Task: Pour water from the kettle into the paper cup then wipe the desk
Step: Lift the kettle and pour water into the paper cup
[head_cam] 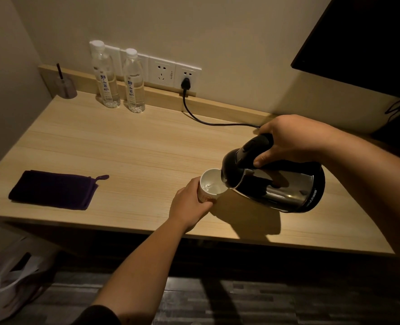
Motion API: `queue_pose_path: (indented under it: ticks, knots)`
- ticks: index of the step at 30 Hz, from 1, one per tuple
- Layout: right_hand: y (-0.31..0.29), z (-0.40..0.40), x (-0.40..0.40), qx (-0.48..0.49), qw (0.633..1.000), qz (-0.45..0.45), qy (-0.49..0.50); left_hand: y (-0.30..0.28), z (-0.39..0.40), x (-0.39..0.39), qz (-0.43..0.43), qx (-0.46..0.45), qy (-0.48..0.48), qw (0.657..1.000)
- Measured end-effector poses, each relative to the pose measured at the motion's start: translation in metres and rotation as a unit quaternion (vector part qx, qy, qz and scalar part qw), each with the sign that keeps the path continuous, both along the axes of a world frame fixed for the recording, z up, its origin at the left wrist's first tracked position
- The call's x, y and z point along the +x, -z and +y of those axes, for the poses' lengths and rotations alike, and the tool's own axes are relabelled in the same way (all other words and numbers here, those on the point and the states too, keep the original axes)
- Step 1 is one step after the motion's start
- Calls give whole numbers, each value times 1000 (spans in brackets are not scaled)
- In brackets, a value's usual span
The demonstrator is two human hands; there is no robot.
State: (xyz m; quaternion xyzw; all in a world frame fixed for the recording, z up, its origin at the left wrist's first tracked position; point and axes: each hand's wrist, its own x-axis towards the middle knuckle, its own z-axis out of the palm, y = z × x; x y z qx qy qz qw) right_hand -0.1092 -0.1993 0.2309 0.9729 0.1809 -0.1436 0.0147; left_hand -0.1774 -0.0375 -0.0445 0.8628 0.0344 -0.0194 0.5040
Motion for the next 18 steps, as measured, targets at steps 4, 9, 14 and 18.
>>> queue_pose_path:
  ticks: [4,9,14,18]
  knots:
    - [-1,6,1,-6,1000,0,-2,0,0,0,4,2,0,1000]
    - [-2,8,3,-7,1000,4,-2,-1,0,0,-1,2,-4,1000]
    - [2,-6,2,35,999,24,19,-3,-1,-1,-4,-1,-5,1000]
    - [17,-43,-14,171,978,54,102,-5,-1,-1,-2,-11,-8,1000]
